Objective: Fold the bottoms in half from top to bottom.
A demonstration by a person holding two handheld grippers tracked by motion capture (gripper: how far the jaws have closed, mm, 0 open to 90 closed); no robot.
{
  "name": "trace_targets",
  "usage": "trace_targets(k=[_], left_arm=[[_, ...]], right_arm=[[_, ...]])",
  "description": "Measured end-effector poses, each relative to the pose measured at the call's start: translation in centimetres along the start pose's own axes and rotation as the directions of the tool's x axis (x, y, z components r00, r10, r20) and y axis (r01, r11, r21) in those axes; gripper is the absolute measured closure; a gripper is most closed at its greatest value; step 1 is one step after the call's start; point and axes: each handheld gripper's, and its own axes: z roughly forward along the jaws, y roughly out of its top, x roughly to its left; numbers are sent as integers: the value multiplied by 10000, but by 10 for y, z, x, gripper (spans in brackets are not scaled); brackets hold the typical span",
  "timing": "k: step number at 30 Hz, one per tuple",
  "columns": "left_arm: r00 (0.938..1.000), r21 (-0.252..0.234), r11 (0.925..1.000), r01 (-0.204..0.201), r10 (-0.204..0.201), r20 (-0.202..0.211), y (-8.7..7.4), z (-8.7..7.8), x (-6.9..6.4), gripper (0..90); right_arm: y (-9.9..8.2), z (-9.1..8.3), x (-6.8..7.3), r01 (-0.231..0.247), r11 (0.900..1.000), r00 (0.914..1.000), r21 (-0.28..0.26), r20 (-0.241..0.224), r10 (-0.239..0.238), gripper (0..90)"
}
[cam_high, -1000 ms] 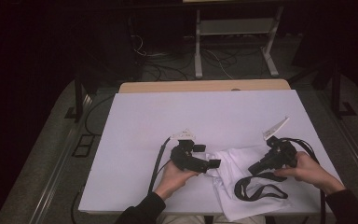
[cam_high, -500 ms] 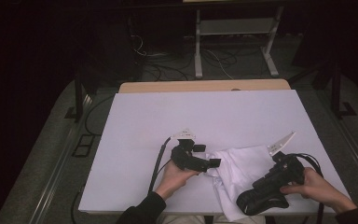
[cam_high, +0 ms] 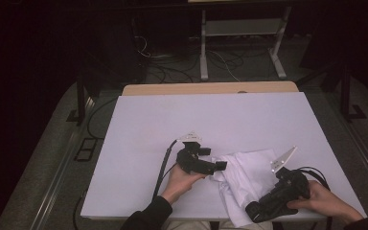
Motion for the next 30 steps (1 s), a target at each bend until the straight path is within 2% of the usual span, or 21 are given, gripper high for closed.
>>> trace_targets(k=[4,9,12,17,21,26,30], left_arm=[[9998,3,9999,111,-111,-142,1,3,3,57],[9994,90,9998,197,-195,-285,0,6,8,57],[9991,130,9997,211,-206,-365,0,7,10,57],[9985,160,9994,306,-298,-462,-1,9,12,57],[9982,213,9992,339,-328,-498,-1,10,15,57],[9979,292,9988,403,-387,-511,-1,12,16,57],[9979,304,9987,399,-383,-517,-1,13,16,57]], right_arm=[[-2,0,1,80,9999,10000,-61,32,-80,875],[-2,-3,3,218,9995,9998,-216,-30,-218,838],[0,-11,4,306,9981,9995,-543,-73,-310,832],[4,-28,4,397,9920,9990,-1197,267,-368,785],[8,-41,2,533,9831,9959,-1753,814,-395,690],[13,-54,-4,473,9727,9910,-2273,1326,-172,575],[16,-61,-11,417,9647,9857,-2601,1686,29,449]])
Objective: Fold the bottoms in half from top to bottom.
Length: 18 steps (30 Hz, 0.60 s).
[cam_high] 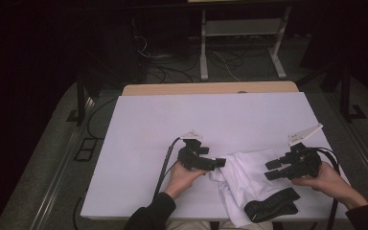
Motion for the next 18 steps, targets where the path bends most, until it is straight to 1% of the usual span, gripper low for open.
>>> trace_targets(k=[1,3,5,9,12,15,18], left_arm=[[10000,12,10000,-4,4,-11,0,0,0,57],[10000,31,10000,30,-30,-13,0,1,1,57],[10000,53,10000,38,-37,-36,0,2,2,57],[9999,98,9999,130,-129,-30,0,4,3,57],[9998,111,9997,201,-201,-28,0,6,5,57],[9996,176,9994,289,-288,-49,-1,9,7,62],[9993,216,9991,376,-375,-40,-1,11,10,72]], right_arm=[[1,-1,-2,-3,10000,10000,-21,88,3,401],[3,-1,-5,-72,10000,9994,-14,348,73,347],[3,-2,-9,-115,9999,9987,1,497,115,262],[5,-1,-18,-273,9996,9965,-107,787,281,135],[5,-2,-24,-402,9987,9951,-309,890,428,130],[4,-3,-32,-634,9970,9924,-437,1026,676,129],[3,-4,-40,-795,9948,9884,-642,1248,870,130]])
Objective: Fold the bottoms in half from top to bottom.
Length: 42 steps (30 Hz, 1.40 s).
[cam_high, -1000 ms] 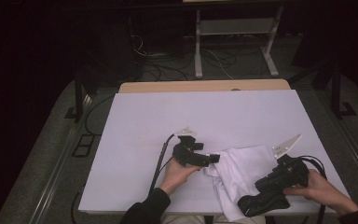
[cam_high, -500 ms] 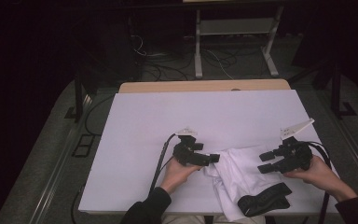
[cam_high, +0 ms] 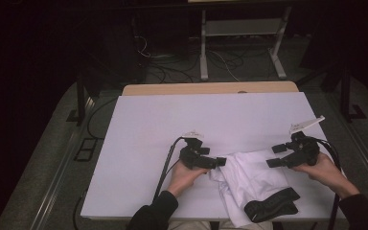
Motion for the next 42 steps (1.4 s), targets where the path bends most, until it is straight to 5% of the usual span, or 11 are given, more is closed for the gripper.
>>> trace_targets(k=[16,23,35,42], left_arm=[[9980,32,9982,605,-604,-164,-4,11,10,279],[9989,396,9983,436,-428,-216,-5,13,8,451],[9967,660,9945,809,-808,-33,-6,12,15,816],[9977,708,9952,681,-676,-105,-6,11,14,860]], right_arm=[[-5,3,-37,-965,9942,9911,-484,874,1005,187],[-7,8,-48,-1164,9920,9837,-483,1322,1219,287],[-8,15,-53,-1045,9941,9857,-276,1299,1073,453],[-7,18,-50,-837,9964,9849,-152,1511,851,574]])
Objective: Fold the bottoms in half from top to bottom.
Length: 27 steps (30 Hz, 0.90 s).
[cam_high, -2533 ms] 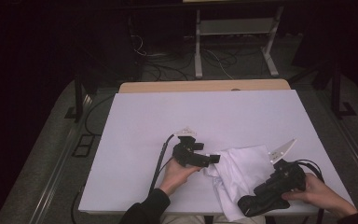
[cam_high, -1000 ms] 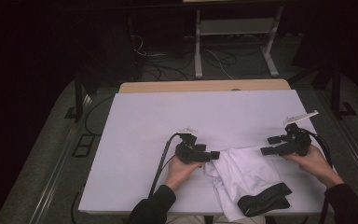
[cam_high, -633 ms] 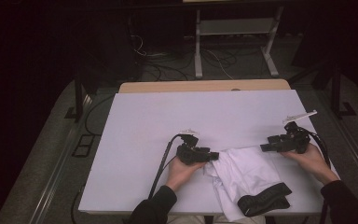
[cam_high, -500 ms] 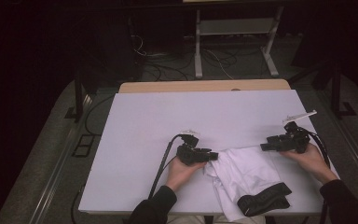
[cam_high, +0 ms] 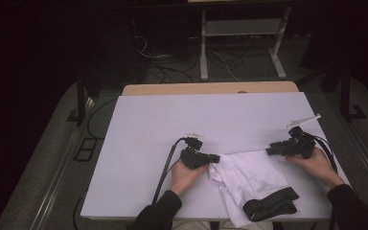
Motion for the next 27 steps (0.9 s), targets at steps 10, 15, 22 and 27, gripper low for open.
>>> trace_targets(k=[10,15,22,27], left_arm=[[9985,-91,9989,-470,467,-295,1,-4,-7,865],[9948,-147,9962,-858,848,-557,4,-10,-11,867],[9887,-42,9928,-1198,1189,-915,11,-23,-11,867],[9860,-40,9915,-1304,1293,-1053,17,-29,-11,867]], right_arm=[[2,-1,4,74,10000,9998,35,192,-75,872],[6,-5,9,54,9997,9995,-238,321,-46,877],[14,-4,15,22,9987,9996,-507,289,-7,878],[24,-1,18,83,9988,9992,-490,392,-64,878]])
